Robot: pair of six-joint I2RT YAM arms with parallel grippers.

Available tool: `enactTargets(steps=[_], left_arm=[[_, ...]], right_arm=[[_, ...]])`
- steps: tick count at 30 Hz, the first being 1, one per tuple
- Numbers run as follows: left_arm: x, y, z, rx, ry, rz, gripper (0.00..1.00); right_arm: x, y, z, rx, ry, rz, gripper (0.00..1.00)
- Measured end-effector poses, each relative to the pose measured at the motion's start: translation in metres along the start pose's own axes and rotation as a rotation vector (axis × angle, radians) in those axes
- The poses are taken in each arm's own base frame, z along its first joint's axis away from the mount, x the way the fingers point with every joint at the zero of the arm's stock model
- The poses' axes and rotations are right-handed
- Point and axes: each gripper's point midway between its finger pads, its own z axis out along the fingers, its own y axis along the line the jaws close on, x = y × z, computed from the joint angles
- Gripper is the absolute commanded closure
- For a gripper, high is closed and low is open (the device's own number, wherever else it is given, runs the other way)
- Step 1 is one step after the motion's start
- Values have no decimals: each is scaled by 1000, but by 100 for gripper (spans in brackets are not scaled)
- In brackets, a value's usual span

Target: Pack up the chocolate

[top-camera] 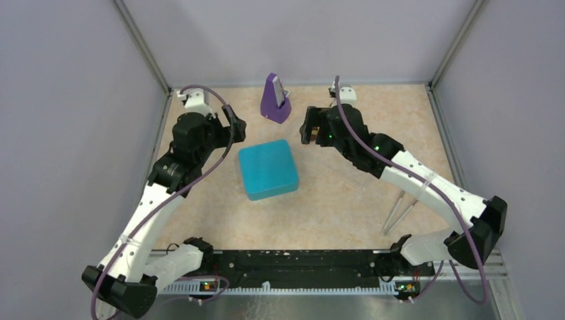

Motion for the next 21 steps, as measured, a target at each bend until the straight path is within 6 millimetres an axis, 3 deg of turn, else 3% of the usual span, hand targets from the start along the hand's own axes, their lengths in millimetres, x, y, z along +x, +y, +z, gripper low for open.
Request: enactTargets(steps=[5,14,21], left_arm=[[12,14,-19,-14,-8,25,1],[61,54,-48,-77,-3,49,1],[66,66,-59,-115,-23,46,1]], right_arm=[[-6,-36,-20,131,-67,-7,8],[43,-111,-55,344,-65,7,9],[61,-149,-92,388,-149,127,9]])
